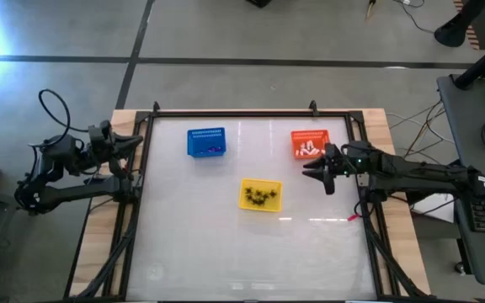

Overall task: Sort Halloween decoration
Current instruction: Return to Home Position

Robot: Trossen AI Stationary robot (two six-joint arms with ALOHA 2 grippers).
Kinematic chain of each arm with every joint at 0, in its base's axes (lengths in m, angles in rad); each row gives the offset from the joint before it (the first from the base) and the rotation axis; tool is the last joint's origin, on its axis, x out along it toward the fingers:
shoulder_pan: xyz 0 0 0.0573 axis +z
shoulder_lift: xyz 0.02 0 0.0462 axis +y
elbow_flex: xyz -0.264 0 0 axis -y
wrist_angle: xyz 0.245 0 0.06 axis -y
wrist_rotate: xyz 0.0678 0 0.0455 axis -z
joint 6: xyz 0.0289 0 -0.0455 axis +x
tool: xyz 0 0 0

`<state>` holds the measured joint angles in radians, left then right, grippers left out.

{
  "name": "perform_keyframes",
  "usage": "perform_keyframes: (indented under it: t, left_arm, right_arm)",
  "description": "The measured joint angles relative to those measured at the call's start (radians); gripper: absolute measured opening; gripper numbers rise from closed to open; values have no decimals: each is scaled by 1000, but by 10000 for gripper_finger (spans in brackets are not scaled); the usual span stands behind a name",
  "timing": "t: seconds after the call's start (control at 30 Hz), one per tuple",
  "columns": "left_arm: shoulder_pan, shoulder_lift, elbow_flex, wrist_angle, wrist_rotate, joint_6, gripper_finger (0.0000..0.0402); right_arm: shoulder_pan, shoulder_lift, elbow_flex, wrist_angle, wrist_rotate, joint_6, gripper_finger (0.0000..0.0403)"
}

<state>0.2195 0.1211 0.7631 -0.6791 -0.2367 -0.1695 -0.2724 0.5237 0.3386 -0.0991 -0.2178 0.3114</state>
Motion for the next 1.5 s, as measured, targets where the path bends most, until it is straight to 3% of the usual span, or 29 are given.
perform_keyframes:
  t: [0.17, 0.4, 0.83, 1.1, 1.5]
  left_arm:
    - [0, 0, 0, -2, -14, -1, 0]
    - [0, 1, 0, -2, -16, -38, 0]
    - [0, 1, 0, -2, -16, -53, 0]
    - [0, 2, 0, -2, -16, -50, 0]
    - [0, 2, 0, -3, -16, -50, 0]
  right_arm:
    - [0, -49, -80, 29, -4, -46, 123]
    - [0, -203, -180, 95, -174, -76, 128]
    - [0, -524, -247, 95, -187, -202, 125]
    - [-1, -521, -286, 86, -192, -217, 132]
    - [-1, -446, -307, 77, 97, -260, 126]
